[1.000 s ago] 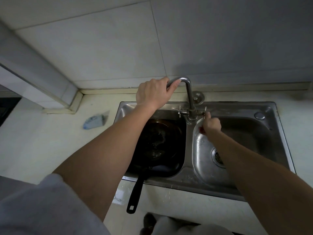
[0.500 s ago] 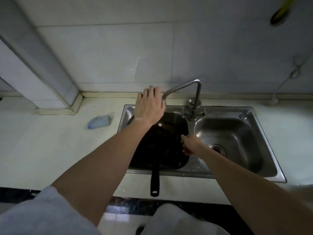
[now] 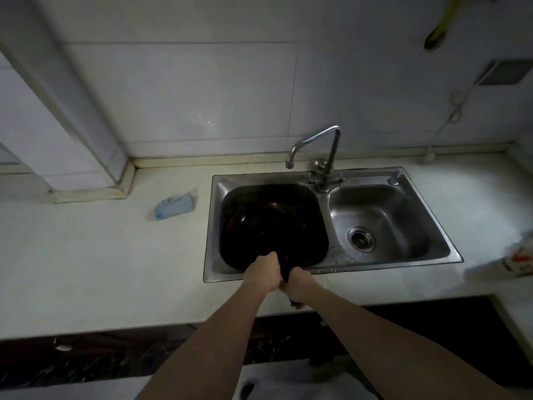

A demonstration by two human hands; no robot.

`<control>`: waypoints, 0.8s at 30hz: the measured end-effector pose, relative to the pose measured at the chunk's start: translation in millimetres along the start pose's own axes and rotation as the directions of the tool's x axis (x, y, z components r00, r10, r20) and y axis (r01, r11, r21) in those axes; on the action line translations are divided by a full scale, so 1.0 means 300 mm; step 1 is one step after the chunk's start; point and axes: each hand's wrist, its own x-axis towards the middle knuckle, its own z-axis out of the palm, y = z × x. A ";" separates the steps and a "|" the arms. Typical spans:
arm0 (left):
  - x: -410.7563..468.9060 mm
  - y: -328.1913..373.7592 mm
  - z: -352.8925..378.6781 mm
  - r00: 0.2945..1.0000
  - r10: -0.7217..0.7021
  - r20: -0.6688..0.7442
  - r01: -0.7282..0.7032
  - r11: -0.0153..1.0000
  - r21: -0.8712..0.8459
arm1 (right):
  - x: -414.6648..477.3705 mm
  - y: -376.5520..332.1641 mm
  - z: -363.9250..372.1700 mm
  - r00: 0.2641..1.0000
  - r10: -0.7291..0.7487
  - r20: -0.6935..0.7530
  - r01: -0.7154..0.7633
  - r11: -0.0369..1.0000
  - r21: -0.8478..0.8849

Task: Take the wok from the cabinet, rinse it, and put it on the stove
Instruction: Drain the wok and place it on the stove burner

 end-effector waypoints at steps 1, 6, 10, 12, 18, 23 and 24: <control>-0.005 -0.001 0.009 0.999 -0.041 0.001 0.041 0.997 -0.061 | -0.012 -0.002 0.008 1.000 0.016 0.012 -0.016 1.000 -0.014; 0.000 -0.014 0.072 0.979 -0.190 0.068 0.201 0.938 -0.281 | -0.046 -0.021 0.015 1.000 0.006 -0.008 -0.007 0.994 -0.111; 0.007 -0.005 0.079 0.955 -0.237 0.178 0.291 0.864 -0.410 | -0.021 -0.016 0.018 0.999 0.034 0.008 -0.034 0.999 0.000; 0.015 0.015 0.078 0.951 -0.244 0.190 0.307 0.829 -0.467 | -0.012 -0.017 0.004 0.998 0.054 0.030 -0.057 0.995 0.087; 0.022 0.063 0.079 0.931 -0.259 0.258 0.360 0.768 -0.530 | 0.003 0.000 -0.012 0.995 0.091 0.035 -0.091 0.996 -0.006; 0.047 0.059 0.132 0.878 -0.270 0.395 0.478 0.449 -0.755 | -0.043 0.017 -0.044 0.999 0.009 -0.036 -0.010 0.999 -0.036; 0.038 0.069 0.139 0.865 -0.253 0.433 0.498 0.345 -0.795 | -0.053 0.025 -0.053 0.999 -0.003 -0.032 0.003 1.000 -0.008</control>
